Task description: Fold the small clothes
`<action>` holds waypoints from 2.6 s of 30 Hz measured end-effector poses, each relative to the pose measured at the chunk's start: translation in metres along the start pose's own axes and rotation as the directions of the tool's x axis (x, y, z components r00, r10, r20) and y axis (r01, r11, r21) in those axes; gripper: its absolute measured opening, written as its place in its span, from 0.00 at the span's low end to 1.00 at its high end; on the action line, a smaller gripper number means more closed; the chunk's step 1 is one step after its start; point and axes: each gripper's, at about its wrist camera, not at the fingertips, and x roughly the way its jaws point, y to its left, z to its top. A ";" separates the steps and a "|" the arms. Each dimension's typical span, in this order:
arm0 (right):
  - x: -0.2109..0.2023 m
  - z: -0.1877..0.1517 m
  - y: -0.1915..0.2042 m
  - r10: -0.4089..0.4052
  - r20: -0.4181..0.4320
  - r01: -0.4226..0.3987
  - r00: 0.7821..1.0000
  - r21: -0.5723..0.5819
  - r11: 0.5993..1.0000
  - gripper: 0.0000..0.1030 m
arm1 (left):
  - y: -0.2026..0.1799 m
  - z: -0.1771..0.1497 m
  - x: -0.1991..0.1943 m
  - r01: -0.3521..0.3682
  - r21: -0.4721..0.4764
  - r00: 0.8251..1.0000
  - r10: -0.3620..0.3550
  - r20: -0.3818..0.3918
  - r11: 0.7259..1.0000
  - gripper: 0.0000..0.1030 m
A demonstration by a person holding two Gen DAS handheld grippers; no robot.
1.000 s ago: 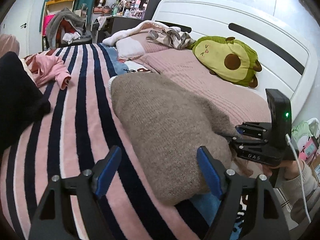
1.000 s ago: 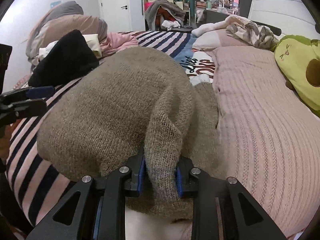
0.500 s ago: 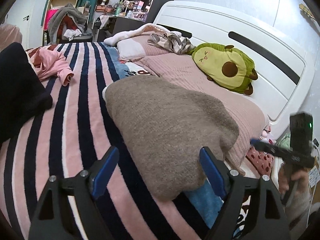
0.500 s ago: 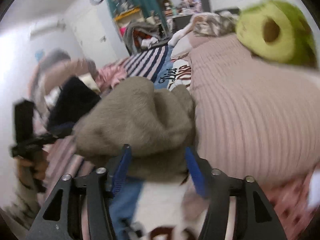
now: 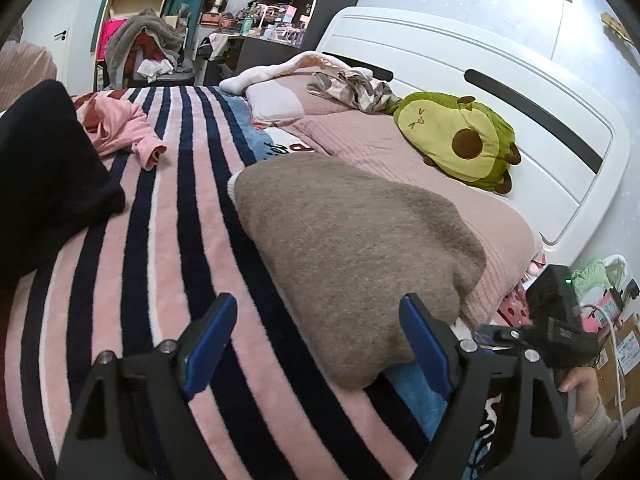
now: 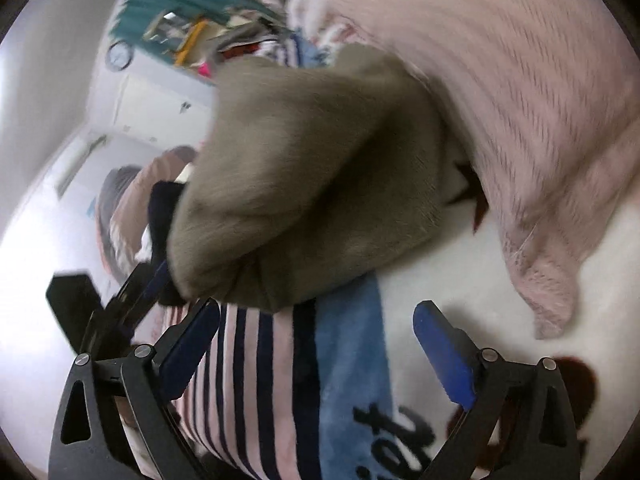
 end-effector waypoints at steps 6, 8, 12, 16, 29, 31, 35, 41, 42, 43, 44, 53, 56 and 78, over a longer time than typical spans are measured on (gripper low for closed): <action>0.015 0.018 -0.009 0.059 0.081 -0.066 0.995 0.074 0.995 0.96 | 0.009 0.001 0.001 -0.014 0.004 1.000 0.014 0.006 1.000 0.78; 0.020 0.023 -0.010 0.093 0.096 -0.101 0.991 0.083 0.991 0.98 | 0.013 0.000 0.001 -0.010 -0.005 1.000 0.010 0.006 1.000 0.78; 0.022 0.017 -0.015 0.138 0.138 -0.151 0.981 0.090 0.984 0.99 | 0.015 -0.001 0.003 -0.012 -0.010 1.000 0.012 0.001 1.000 0.78; 0.019 0.016 -0.018 0.129 0.153 -0.148 0.980 0.124 0.981 0.99 | 0.014 0.000 0.008 0.001 -0.025 1.000 -0.002 -0.011 1.000 0.78; 0.023 0.020 -0.008 0.024 0.264 -0.057 0.964 0.116 0.992 0.99 | 0.011 0.000 0.014 0.009 -0.016 1.000 -0.009 -0.026 1.000 0.78; 0.025 0.020 -0.004 0.041 0.270 -0.064 0.962 0.078 0.995 0.67 | 0.012 -0.001 0.015 0.009 -0.021 0.999 -0.009 -0.031 1.000 0.78; 0.023 0.021 0.006 0.029 0.277 -0.030 0.961 0.000 1.000 0.35 | 0.012 -0.002 0.015 0.012 -0.024 0.999 -0.013 -0.033 1.000 0.78; 0.008 0.009 0.003 0.076 0.238 -0.065 0.968 -0.054 0.996 0.25 | 0.007 -0.001 0.009 0.023 -0.011 0.999 -0.023 -0.025 1.000 0.78; 0.004 0.004 0.001 0.074 0.234 -0.063 0.969 -0.056 0.996 0.25 | 0.006 0.000 0.009 0.026 -0.008 0.999 -0.026 -0.027 1.000 0.78; 0.002 0.001 0.000 0.071 0.229 -0.060 0.971 -0.053 0.997 0.25 | 0.005 0.000 0.010 0.032 -0.006 0.999 -0.032 -0.031 0.999 0.78; 0.001 -0.001 -0.002 0.064 0.222 -0.054 0.973 -0.049 0.997 0.25 | 0.004 0.001 0.012 0.038 -0.004 0.999 -0.038 -0.035 0.999 0.78; -0.009 0.012 0.024 -0.112 0.091 0.129 0.990 -0.211 0.969 0.61 | 0.012 0.033 0.056 0.124 0.037 0.989 -0.120 -0.090 0.992 0.78; -0.023 0.022 0.037 -0.243 0.092 0.259 0.966 -0.322 0.910 0.73 | 0.019 0.044 0.067 0.168 0.004 0.979 -0.167 -0.118 0.986 0.78; 0.042 0.165 0.042 -0.272 -0.306 0.198 0.912 -0.252 0.947 0.88 | 0.055 0.076 0.106 0.160 -0.358 0.864 -0.306 -0.400 0.920 0.78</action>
